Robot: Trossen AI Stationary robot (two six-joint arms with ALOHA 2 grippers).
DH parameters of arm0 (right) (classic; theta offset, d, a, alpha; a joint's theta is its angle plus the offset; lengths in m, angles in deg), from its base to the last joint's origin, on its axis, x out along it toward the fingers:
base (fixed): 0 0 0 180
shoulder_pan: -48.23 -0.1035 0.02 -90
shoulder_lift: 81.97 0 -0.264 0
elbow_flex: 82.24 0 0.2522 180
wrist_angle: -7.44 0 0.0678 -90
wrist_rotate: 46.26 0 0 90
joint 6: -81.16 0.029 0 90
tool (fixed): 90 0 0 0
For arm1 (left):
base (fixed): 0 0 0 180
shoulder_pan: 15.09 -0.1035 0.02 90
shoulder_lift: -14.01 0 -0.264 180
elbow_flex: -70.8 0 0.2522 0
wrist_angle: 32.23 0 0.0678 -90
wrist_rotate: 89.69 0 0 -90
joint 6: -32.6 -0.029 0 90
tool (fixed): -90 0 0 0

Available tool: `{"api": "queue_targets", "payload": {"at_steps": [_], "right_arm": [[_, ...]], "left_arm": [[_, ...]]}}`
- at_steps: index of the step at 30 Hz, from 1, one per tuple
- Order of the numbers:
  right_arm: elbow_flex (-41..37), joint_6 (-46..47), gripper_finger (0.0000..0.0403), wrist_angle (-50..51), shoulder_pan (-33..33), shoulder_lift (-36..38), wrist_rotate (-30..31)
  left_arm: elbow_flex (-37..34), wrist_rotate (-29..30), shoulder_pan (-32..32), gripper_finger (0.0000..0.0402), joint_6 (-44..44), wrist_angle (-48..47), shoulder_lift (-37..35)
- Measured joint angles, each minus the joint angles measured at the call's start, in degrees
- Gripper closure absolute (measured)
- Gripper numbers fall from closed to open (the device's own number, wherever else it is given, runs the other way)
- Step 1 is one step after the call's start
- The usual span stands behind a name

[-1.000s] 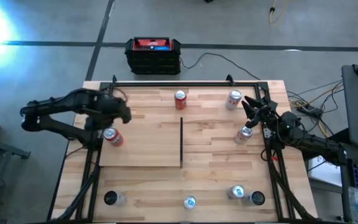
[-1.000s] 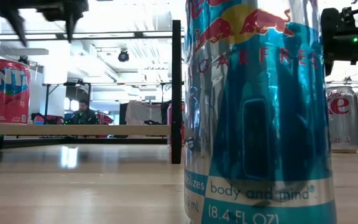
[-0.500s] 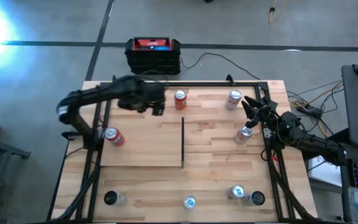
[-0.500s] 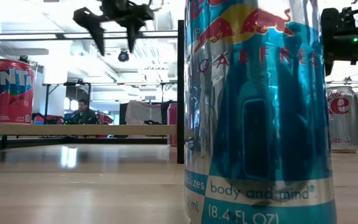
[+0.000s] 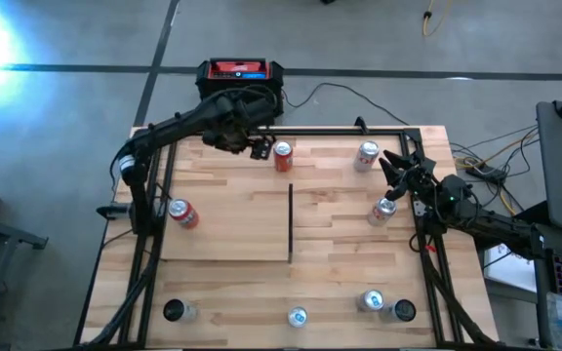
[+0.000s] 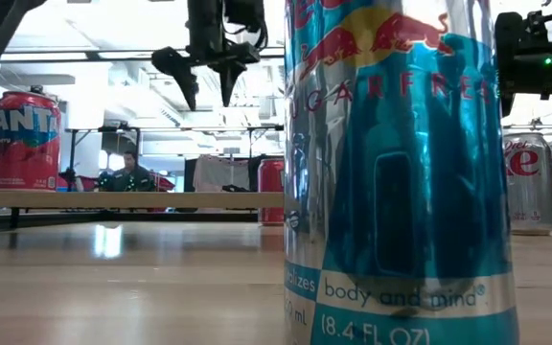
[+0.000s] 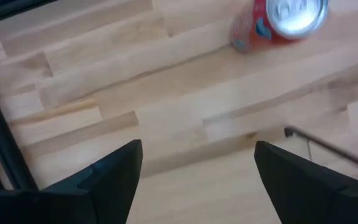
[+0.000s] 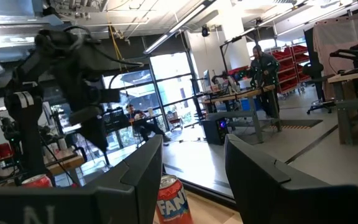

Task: Place canned beverage on shelf
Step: Put the red soda can on the shelf aligned with the other red soda can

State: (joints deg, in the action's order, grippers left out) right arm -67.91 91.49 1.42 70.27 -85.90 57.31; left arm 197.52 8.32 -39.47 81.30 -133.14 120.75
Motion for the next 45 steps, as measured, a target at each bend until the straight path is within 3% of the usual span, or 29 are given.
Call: {"api": "queue_targets", "payload": {"at_steps": [11,21,25,31,45], "right_arm": [[-0.01,0.00,0.0245,-0.01,0.01,0.02,-0.01],[-0.01,-0.02,0.0245,-0.01,0.00,0.01,-0.01],[0.01,-0.01,0.0245,-0.01,-0.01,0.00,0.00],[-0.01,0.00,0.0245,0.01,-0.01,0.00,-0.01],[-0.01,0.00,0.0245,0.01,-0.01,0.00,-0.01]], "left_arm": [[4.88,-5.99,-4.39,0.0108,-8.77,8.71,8.23],[22.23,-12.26,-7.97,0.0108,-17.88,0.76,23.54],[18.32,-14.75,-9.50,0.0108,-20.09,3.86,22.69],[19.30,-18.11,-10.26,0.0108,-22.40,4.81,22.49],[20.55,-17.55,-7.92,0.0108,-26.94,12.08,22.38]]}}
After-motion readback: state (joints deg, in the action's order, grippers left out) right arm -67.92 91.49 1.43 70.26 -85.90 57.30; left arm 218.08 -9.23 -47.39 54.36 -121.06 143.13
